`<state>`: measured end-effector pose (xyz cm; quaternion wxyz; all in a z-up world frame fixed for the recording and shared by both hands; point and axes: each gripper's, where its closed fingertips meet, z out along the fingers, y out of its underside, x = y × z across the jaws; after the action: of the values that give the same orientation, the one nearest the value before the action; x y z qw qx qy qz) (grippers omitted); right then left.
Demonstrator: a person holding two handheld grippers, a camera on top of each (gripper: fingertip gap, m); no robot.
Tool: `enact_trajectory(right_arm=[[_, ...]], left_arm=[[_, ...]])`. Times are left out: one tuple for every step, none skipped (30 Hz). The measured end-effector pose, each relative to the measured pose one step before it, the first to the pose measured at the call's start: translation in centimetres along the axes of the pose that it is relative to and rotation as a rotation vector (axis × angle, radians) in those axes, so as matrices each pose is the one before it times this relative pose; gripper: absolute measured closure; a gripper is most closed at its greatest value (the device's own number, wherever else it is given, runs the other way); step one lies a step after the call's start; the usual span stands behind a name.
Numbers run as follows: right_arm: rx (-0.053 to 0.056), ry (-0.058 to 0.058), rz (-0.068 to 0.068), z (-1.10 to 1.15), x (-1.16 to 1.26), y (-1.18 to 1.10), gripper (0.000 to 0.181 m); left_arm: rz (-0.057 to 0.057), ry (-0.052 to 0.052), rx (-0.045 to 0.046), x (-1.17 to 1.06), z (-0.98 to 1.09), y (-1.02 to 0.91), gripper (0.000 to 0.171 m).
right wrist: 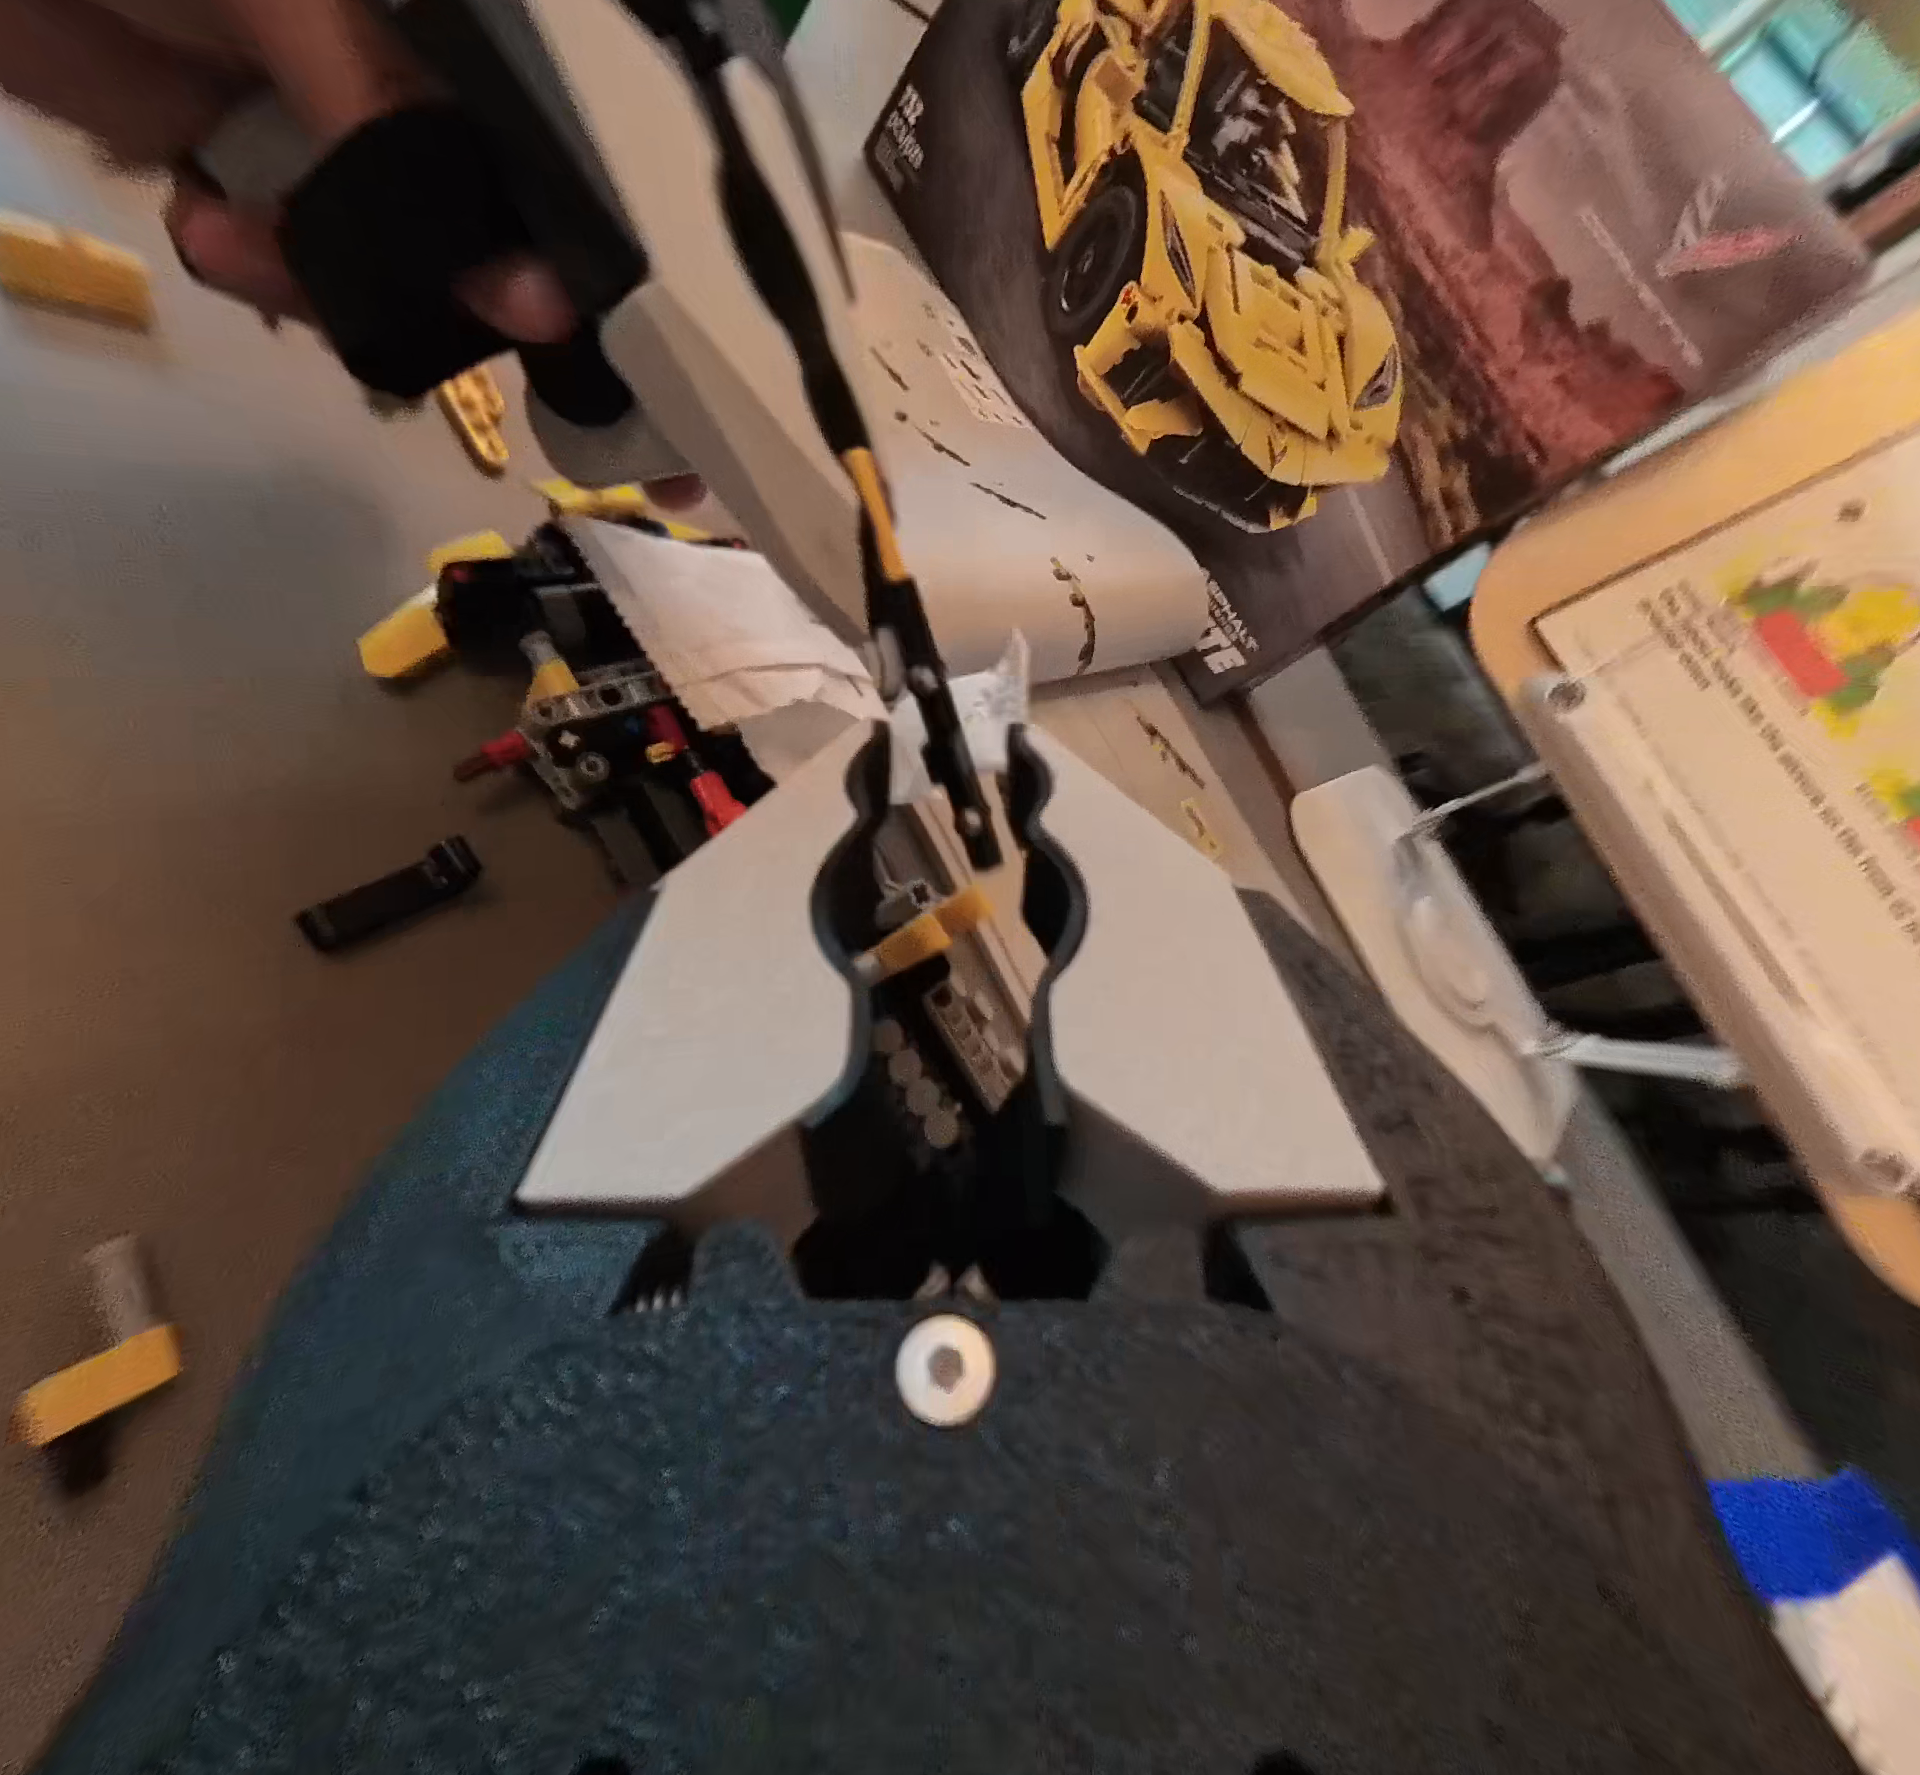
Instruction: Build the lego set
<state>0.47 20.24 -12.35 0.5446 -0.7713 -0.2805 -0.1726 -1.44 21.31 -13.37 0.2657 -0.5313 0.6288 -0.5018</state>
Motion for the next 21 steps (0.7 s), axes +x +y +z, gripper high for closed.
enact_trajectory(right_arm=[[0.0058, -0.0154, 0.0755, -0.828, 0.705, -0.007, 0.153], [0.0062, -0.0302, 0.0848, -1.01, 0.433, -0.028, 0.149], [-0.0046, -0.0776, 0.0945, -1.119, -0.507, 0.222, 0.149], [-0.0239, -0.1302, 0.0989, -1.061, -1.641, 0.768, 0.149], [-0.0479, -0.1282, 0.0973, -0.715, -1.968, 1.431, 0.146], [-0.0748, -0.1057, 0.0705, -0.294, -1.946, 2.011, 0.145], [-0.0705, -0.0848, 0.0503, 0.057, -1.871, 2.035, 0.147], [-0.0384, -0.0601, 0.0363, 0.292, -1.65, 1.632, 0.147], [-0.0233, -0.0077, 0.0096, 0.368, -0.872, 1.305, 0.148], [-0.0155, 0.0404, -0.0057, 0.377, -0.056, 1.018, 0.15], [-0.0132, 0.0416, -0.0105, 0.375, 0.114, 0.779, 0.153], [-0.0034, 0.0306, -0.004, 0.358, 0.125, 0.421, 0.155], [-0.0021, 0.0205, -0.0003, 0.24, 0.178, 0.115, 0.157], [0.0007, 0.0235, 0.0104, 0.014, 0.322, -0.147, 0.157], [0.0237, 0.0109, 0.0095, -0.121, 0.161, -0.508, 0.158], [0.0301, 0.0043, 0.0045, -0.081, 0.071, -0.62, 0.159], [0.0068, -0.0014, -0.0026, 0.102, -0.058, -0.295, 0.16], [-0.0188, 0.002, -0.012, 0.26, -0.045, 0.053, 0.16], [-0.0276, 0.0054, -0.0231, 0.351, -0.06, 0.178, 0.161], [-0.0233, 0.005, -0.0315, 0.367, -0.13, 0.093, 0.163], [-0.0136, 0.0105, -0.0317, 0.281, -0.082, -0.06, 0.166]], left_arm=[[-0.0109, -0.0105, 0.00979, -0.482, -0.24, -0.128, 0.167], [-0.0149, -0.0063, 0.00916, -0.453, -0.215, -0.084, 0.167], [-0.0143, -0.0034, 0.00642, -0.35, -0.182, -0.068, 0.167], [-0.0082, -0.0049, 0.01044, -0.263, -0.151, -0.149, 0.167], [-0.0031, -0.005, 0.01195, -0.165, -0.123, -0.2, 0.167], [-0.0012, 0.0013, 0.00932, 0.025, -0.063, -0.195, 0.167], [0.0002, 0.0056, 0.00478, 0.17, -0.024, -0.133, 0.167], [0.0028, 0.0032, 0.00433, 0.178, 0.009, -0.111, 0.167], [0.0056, 0.0017, 0.0083, 0.224, -0.022, -0.181, 0.167], [0.0078, 0.0068, 0.01135, 0.333, -0.05, -0.25, 0.168], [0.0099, 0.0115, 0.01429, 0.414, -0.065, -0.33, 0.167], [0.0104, 0.0143, 0.0116, 0.438, -0.072, -0.302, 0.168], [0.0113, 0.0133, 0.01144, 0.392, -0.066, -0.279, 0.167], [0.009, 0.0096, 0.00908, 0.304, -0.068, -0.202, 0.167], [0.0042, 0.0113, 0.00653, 0.259, -0.048, -0.147, 0.167], [-0.0021, 0.0175, 0.00418, 0.308, -0.03, -0.088, 0.167], [-0.0059, 0.0188, 0.00514, 0.3, -0.03, -0.091, 0.167], [-0.0058, 0.0182, 0.00818, 0.282, -0.034, -0.131, 0.167], [-0.0036, 0.0246, 0.00843, 0.379, -0.028, -0.142, 0.167], [0.0008, 0.0425, 0.00111, 0.648, -0.005, -0.032, 0.167], [0.0021, 0.0565, -0.00978, 0.842, 0.019, 0.115, 0.167]])
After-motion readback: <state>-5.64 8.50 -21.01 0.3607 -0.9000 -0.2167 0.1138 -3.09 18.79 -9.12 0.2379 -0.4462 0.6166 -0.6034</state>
